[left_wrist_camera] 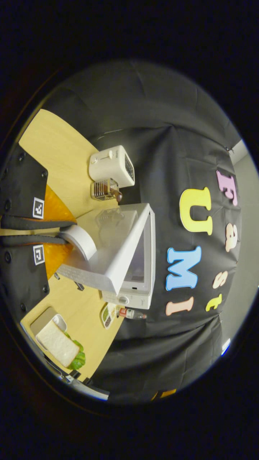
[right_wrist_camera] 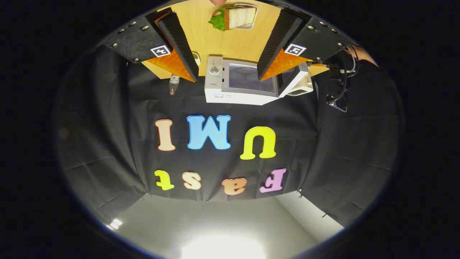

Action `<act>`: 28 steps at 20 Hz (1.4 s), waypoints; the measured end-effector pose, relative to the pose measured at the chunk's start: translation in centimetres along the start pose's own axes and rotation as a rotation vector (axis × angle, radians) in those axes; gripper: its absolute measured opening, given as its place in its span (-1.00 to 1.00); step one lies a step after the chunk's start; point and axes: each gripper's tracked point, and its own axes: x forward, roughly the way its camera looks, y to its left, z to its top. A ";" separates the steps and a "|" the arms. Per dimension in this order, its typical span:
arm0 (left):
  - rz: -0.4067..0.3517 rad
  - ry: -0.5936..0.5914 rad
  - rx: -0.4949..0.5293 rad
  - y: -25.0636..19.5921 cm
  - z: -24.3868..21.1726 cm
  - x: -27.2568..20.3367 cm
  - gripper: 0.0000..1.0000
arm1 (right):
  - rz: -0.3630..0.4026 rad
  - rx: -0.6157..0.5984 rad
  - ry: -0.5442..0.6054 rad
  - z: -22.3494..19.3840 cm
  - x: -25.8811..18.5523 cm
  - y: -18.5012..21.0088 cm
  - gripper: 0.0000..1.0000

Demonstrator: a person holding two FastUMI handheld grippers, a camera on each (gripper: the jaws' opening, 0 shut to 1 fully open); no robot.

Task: Open the microwave oven with the left hand, put the food in, and close the microwave oven.

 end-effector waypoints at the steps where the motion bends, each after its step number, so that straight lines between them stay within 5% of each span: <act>1: -0.004 0.000 -0.001 0.7 0.0 -0.1 -0.75 | -0.001 0.001 -0.001 0.0 0.4 0.7 0.98; 11: 0.001 0.003 -0.088 6.7 -0.8 -1.7 -0.63 | -0.012 0.004 0.002 -0.1 2.6 4.3 0.98; 15: 0.073 -0.031 -0.098 8.0 0.0 -4.3 -0.15 | 0.008 0.013 0.055 -1.2 3.6 3.1 0.98; 19: 0.165 -0.119 -0.144 8.4 2.8 -8.7 0.99 | 0.057 0.016 0.158 -3.5 4.7 1.4 0.99; 28: 0.263 -0.234 -0.122 3.7 7.9 -15.8 0.92 | 0.173 0.097 0.460 -11.8 6.0 -2.1 0.99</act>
